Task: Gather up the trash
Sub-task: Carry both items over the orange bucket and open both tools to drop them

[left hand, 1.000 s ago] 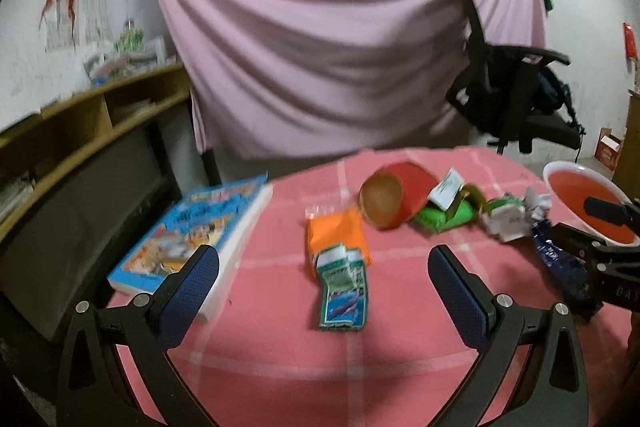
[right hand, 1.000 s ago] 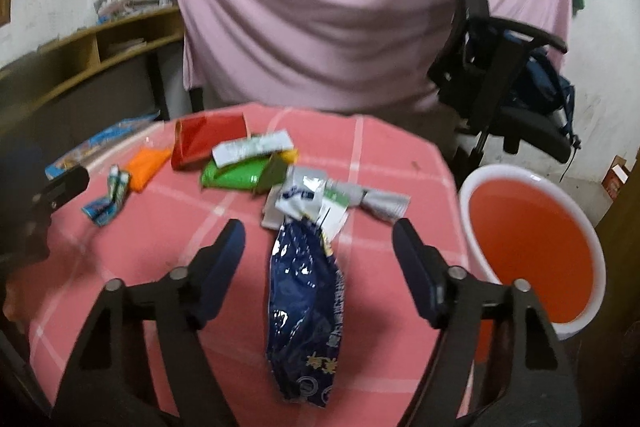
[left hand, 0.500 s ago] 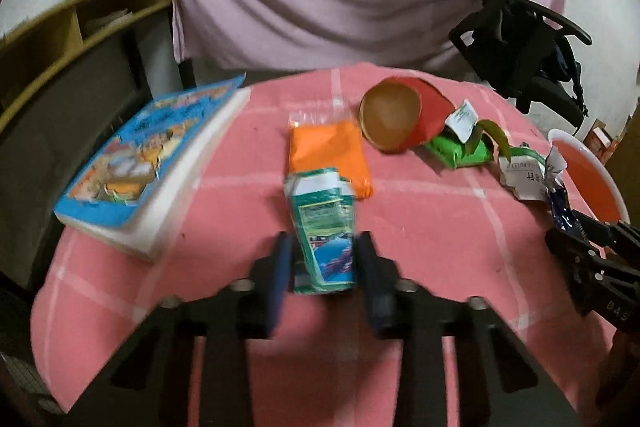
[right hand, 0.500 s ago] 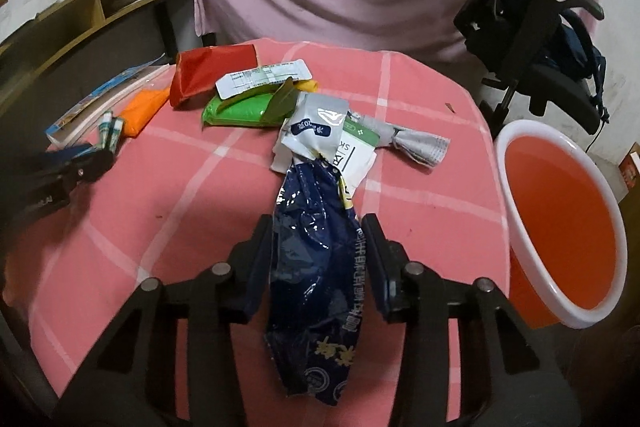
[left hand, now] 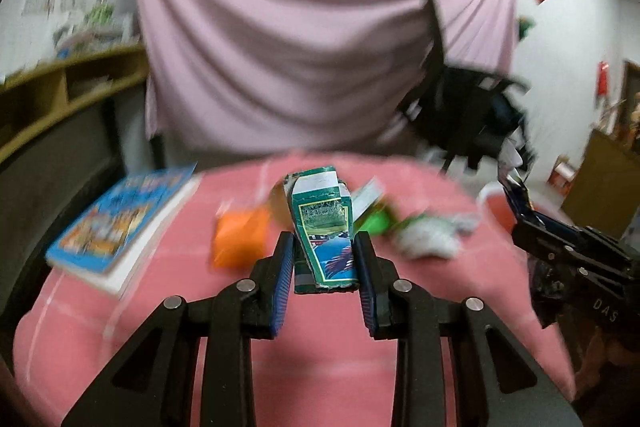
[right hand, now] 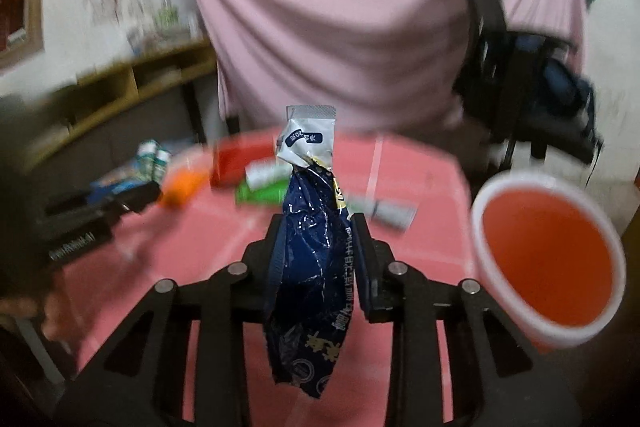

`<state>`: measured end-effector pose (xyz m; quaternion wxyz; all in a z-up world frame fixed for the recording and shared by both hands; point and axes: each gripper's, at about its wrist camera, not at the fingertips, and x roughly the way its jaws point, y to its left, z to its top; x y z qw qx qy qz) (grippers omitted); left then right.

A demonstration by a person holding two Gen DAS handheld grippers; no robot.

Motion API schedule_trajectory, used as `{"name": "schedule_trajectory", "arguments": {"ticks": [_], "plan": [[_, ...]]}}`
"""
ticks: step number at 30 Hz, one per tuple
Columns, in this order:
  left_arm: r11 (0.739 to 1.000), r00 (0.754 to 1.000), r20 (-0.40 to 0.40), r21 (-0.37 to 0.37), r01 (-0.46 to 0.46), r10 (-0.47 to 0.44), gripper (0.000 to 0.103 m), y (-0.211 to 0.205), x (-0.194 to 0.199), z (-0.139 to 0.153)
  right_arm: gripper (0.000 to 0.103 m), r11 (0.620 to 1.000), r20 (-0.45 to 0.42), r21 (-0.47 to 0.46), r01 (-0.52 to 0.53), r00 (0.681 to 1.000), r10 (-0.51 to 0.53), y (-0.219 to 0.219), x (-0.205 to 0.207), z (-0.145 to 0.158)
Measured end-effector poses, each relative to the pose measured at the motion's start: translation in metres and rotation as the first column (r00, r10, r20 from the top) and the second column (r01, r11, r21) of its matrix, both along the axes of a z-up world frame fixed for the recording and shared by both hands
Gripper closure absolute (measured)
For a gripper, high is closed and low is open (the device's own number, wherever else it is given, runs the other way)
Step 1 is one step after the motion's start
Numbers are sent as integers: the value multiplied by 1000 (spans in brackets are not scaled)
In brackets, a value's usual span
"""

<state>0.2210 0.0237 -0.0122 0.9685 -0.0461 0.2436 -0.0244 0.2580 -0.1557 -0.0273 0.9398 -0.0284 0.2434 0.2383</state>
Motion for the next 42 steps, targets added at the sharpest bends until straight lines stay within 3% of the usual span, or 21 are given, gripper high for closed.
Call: {"name": "schedule_trajectory", "arguments": {"ticks": [4,7,10,14,18,25,32,39,42], "plan": [[998,984,165,1,67,-66,77,-32,-8,30,55,997,170,74,37,984,-49,-22,-14,28],[992,955,266,39,122,-128,77,-61,-7,50,54,991,282,105,83,953,-109,-41,-17,46],[982,932,309,70,177,-190,77,-88,0,62,54,980,362,129,150,913,-187,-62,-12,60],[958,905,316,104,267,-286,77,-128,18,71,53,961,402,163,223,874,-271,-90,-5,68],[926,893,248,124,355,-376,77,-168,44,65,52,934,399,154,322,845,-357,-117,6,59],[894,894,47,61,443,-446,77,-221,98,39,52,895,252,159,417,859,-445,-164,38,33],[890,885,-122,17,456,-450,77,-246,134,17,52,877,94,157,455,877,-472,-191,53,9],[884,858,-231,-17,467,-458,76,-257,142,3,48,861,13,148,486,870,-493,-205,60,-4],[894,862,-256,-25,447,-438,53,-256,145,-1,48,857,-19,140,497,866,-499,-208,63,-9]]}}
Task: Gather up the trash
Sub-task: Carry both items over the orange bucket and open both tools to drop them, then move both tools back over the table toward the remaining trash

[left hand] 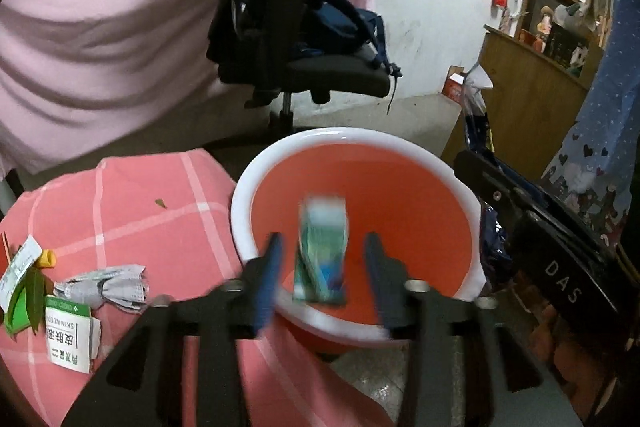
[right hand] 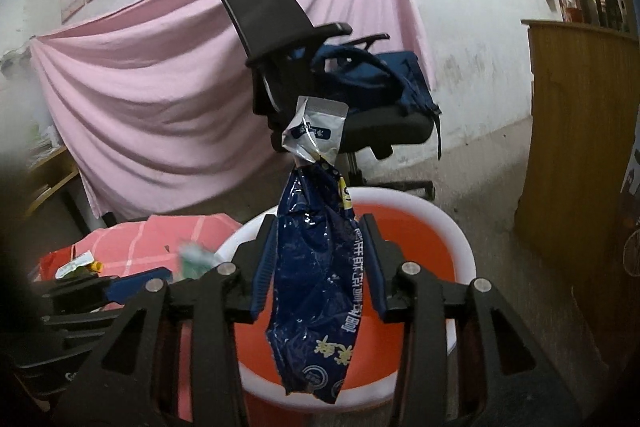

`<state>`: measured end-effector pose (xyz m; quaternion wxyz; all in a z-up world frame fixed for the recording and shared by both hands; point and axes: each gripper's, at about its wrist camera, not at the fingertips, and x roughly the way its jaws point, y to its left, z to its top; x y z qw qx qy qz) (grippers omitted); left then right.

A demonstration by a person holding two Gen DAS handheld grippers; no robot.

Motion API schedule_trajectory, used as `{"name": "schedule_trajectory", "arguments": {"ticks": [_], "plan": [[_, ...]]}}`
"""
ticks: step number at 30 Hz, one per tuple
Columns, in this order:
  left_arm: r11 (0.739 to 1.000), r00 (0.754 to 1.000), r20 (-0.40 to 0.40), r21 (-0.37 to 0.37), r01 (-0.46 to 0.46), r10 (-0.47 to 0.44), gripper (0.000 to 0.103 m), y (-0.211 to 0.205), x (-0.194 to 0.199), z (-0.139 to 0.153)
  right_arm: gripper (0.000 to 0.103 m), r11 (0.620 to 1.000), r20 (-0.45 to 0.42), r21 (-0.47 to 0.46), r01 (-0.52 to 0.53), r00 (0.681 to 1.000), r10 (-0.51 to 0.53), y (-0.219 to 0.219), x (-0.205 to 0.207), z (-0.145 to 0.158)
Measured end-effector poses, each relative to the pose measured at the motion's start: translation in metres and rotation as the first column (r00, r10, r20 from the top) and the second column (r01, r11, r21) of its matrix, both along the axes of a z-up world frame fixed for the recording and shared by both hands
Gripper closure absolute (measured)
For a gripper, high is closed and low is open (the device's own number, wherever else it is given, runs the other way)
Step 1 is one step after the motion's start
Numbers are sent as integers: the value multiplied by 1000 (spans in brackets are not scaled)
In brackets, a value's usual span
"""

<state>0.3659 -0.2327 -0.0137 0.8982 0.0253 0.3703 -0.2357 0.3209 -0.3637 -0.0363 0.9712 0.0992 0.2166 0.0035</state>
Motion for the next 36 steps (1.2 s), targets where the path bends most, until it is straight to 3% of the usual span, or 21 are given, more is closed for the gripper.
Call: {"name": "schedule_trajectory", "arguments": {"ticks": [1,10,16,18,20,23,25,27,36], "plan": [[1000,1000,2,-12,-8,8,46,0,-1,1,47,1000,-6,3,4,1000,-4,-1,0,-1],[994,994,64,-67,-89,93,45,29,-12,10,37,1000,-7,15,20,1000,-20,-4,1,1],[978,966,172,-114,-175,193,33,67,-38,25,22,1000,63,10,-4,998,3,11,-7,15],[967,947,217,-138,-212,239,33,83,-50,32,14,1000,107,2,-18,994,18,20,-13,22],[956,927,250,-163,-244,279,24,98,-59,38,7,999,154,-5,-36,987,36,31,-19,28],[925,871,319,-203,-321,372,6,127,-80,48,0,998,226,-14,-65,972,66,47,-29,36],[904,823,376,-216,-369,426,1,145,-95,52,0,996,275,-17,-91,957,92,57,-35,41],[886,782,417,-223,-406,463,1,164,-110,56,0,993,328,-17,-120,937,119,68,-44,46],[847,688,497,-247,-471,528,1,231,-159,43,0,972,479,-95,-216,846,235,121,-75,59]]}}
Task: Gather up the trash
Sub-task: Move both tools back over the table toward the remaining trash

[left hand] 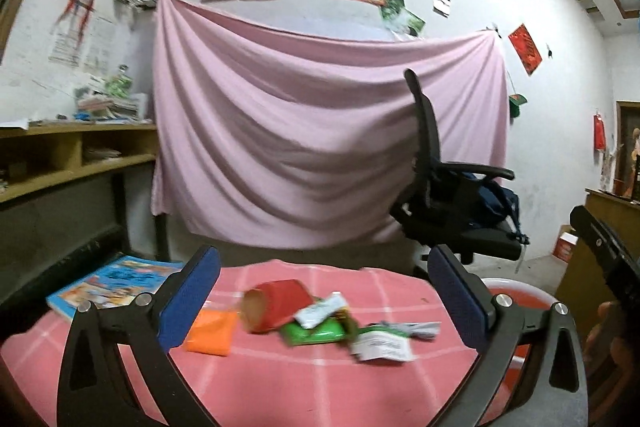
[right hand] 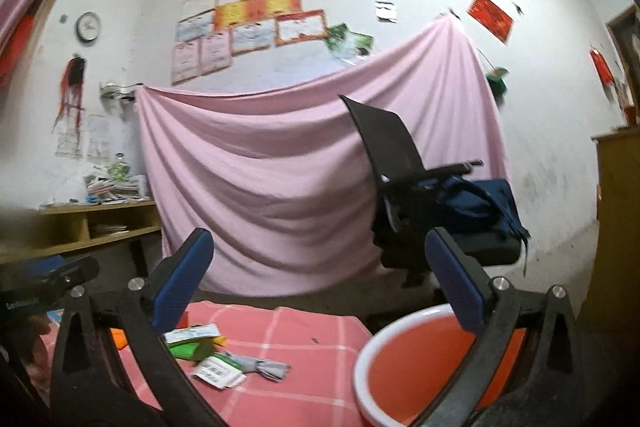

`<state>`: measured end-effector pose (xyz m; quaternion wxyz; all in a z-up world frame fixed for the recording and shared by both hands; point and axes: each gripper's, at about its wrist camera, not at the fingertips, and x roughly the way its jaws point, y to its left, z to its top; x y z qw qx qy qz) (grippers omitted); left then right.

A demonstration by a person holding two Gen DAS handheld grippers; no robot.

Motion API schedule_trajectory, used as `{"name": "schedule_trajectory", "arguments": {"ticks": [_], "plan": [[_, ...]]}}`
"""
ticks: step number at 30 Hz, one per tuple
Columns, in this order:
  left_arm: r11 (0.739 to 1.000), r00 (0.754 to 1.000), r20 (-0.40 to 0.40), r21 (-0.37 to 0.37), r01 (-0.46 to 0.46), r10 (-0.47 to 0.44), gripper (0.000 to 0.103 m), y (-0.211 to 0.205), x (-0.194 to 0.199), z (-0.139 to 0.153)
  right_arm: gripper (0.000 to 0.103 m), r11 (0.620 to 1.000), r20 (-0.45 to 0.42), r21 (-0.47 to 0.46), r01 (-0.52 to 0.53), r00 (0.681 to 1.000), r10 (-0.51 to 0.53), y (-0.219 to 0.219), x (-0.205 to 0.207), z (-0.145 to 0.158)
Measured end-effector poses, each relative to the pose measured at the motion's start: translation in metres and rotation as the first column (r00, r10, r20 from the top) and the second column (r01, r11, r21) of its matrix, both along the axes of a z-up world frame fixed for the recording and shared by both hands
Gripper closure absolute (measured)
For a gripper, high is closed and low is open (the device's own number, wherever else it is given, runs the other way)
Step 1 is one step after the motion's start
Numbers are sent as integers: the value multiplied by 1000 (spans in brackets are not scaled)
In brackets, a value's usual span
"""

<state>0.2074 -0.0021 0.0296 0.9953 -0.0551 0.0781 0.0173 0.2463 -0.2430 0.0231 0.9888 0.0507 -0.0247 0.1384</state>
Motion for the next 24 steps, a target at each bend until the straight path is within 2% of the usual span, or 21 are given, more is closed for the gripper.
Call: {"name": "schedule_trajectory", "arguments": {"ticks": [3,9,14,17,24], "plan": [[999,998,38,0,-47,47,1,14,-10,-11,0,999,3,-22,-23,1000,23,13,0,-2],[996,996,36,36,-87,86,1,32,-8,-17,0,996,-26,-79,-50,999,48,35,14,-10],[987,988,-53,66,-144,148,1,55,11,-28,0,990,-86,-108,-87,993,78,52,31,-18],[987,981,-110,42,-158,162,1,72,22,-35,0,986,-142,-113,-120,984,103,66,45,-23],[984,971,-166,69,-165,174,2,91,42,-46,0,960,-304,-153,-234,936,179,114,88,-32]]}}
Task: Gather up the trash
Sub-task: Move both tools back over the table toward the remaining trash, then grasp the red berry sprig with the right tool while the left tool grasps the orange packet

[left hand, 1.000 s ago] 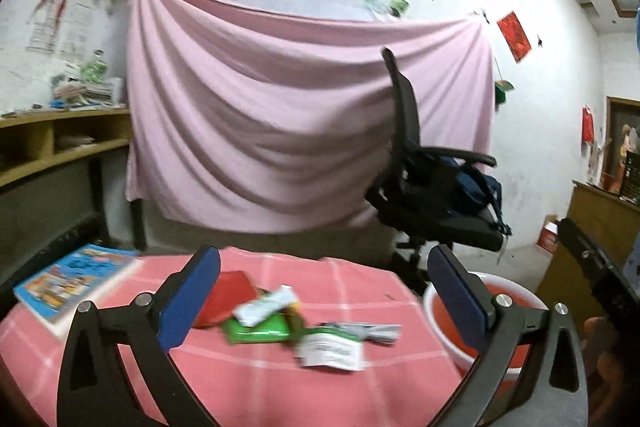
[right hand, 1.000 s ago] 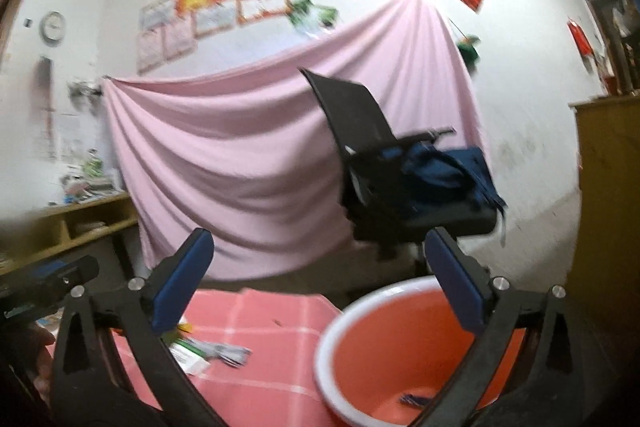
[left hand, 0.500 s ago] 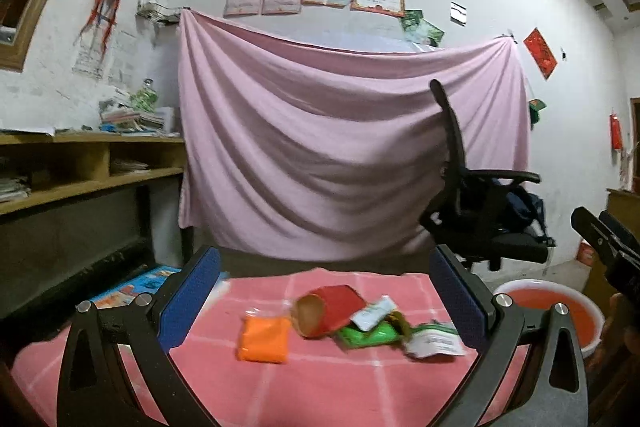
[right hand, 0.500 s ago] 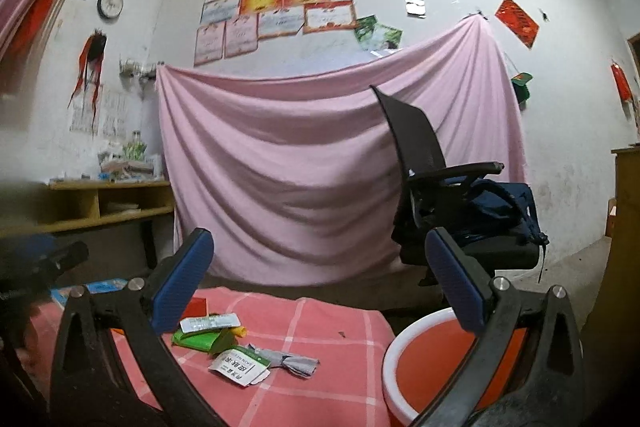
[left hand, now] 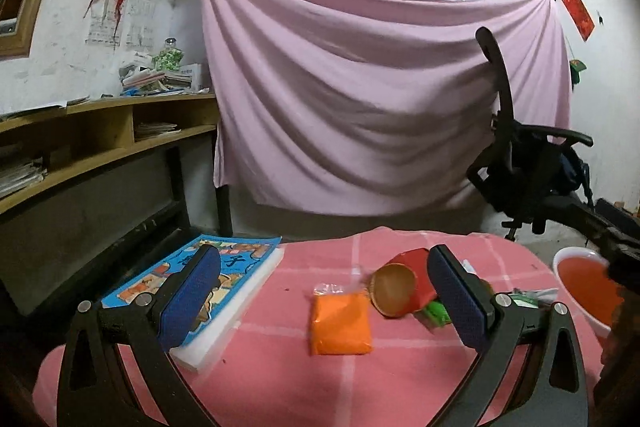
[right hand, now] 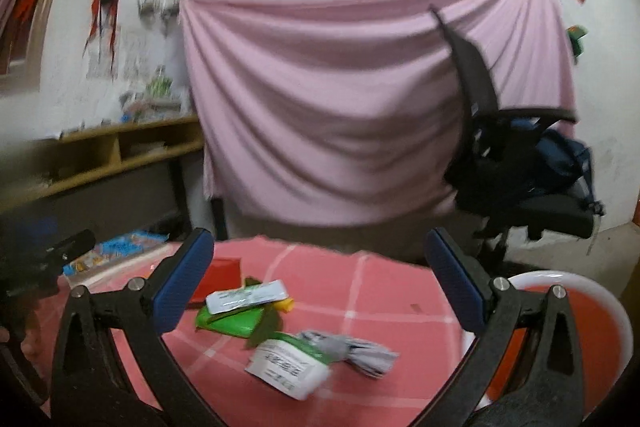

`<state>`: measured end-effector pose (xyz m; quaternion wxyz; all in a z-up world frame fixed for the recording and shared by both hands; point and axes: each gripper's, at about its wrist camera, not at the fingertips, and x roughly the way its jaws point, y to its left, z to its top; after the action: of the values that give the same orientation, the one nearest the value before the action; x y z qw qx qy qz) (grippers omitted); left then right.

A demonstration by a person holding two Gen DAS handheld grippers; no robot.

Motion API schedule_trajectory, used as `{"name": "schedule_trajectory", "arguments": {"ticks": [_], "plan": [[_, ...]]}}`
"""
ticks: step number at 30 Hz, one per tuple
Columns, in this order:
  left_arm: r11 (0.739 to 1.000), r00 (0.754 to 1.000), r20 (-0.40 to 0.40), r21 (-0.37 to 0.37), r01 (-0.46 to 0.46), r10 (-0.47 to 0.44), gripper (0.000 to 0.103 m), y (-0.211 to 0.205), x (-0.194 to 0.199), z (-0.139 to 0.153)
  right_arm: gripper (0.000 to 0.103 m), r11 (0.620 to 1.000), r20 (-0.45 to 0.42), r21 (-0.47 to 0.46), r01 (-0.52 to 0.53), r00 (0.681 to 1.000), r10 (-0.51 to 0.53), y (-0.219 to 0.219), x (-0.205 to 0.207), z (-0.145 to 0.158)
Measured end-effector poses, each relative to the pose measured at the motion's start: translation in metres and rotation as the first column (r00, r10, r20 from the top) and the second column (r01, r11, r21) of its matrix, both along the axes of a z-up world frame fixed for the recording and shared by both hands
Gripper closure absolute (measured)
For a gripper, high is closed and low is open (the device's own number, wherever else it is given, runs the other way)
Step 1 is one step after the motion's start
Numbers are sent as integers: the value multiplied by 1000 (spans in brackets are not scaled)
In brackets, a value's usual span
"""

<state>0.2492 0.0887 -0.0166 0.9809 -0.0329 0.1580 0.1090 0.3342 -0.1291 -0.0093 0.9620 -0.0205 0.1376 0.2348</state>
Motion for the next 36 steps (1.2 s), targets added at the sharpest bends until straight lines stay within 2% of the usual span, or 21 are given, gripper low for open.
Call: {"name": "schedule_trajectory", "arguments": {"ticks": [4,7,11,15,18,20,22,24,26,28,29,33,36], "plan": [[1000,998,-55,-1,30,-30,10,6,11,-10,1,995,-136,-72,-71,989,61,30,27,-13],[997,989,-130,-53,63,-70,16,13,22,-18,16,989,-218,-116,-95,974,67,41,37,-27],[985,964,-228,-140,105,-135,21,20,39,-30,28,976,-321,-173,-136,944,75,50,44,-46],[972,936,-306,-205,116,-176,22,22,51,-40,34,965,-375,-201,-167,923,82,50,44,-58],[965,914,-354,-233,118,-197,27,20,59,-46,34,965,-388,-195,-174,918,87,49,45,-59],[964,898,-388,-240,118,-207,36,19,64,-51,36,964,-402,-195,-179,911,88,51,46,-61],[962,880,-425,-250,111,-212,47,18,70,-56,44,963,-417,-198,-182,905,86,52,49,-64],[962,869,-450,-255,96,-207,51,18,74,-61,49,962,-433,-194,-191,897,91,52,51,-65],[965,870,-453,-248,89,-196,58,18,76,-60,57,963,-446,-192,-191,891,88,52,53,-67],[965,870,-450,-244,96,-200,59,16,75,-60,78,964,-458,-189,-188,885,83,51,56,-67],[966,870,-451,-241,96,-199,60,16,75,-60,83,965,-467,-183,-187,880,82,50,58,-68],[964,876,-441,-249,92,-197,61,16,74,-60,88,967,-478,-177,-183,875,78,49,59,-69],[964,887,-421,-251,86,-189,62,16,70,-57,89,967,-463,-190,-172,884,66,48,55,-68]]}}
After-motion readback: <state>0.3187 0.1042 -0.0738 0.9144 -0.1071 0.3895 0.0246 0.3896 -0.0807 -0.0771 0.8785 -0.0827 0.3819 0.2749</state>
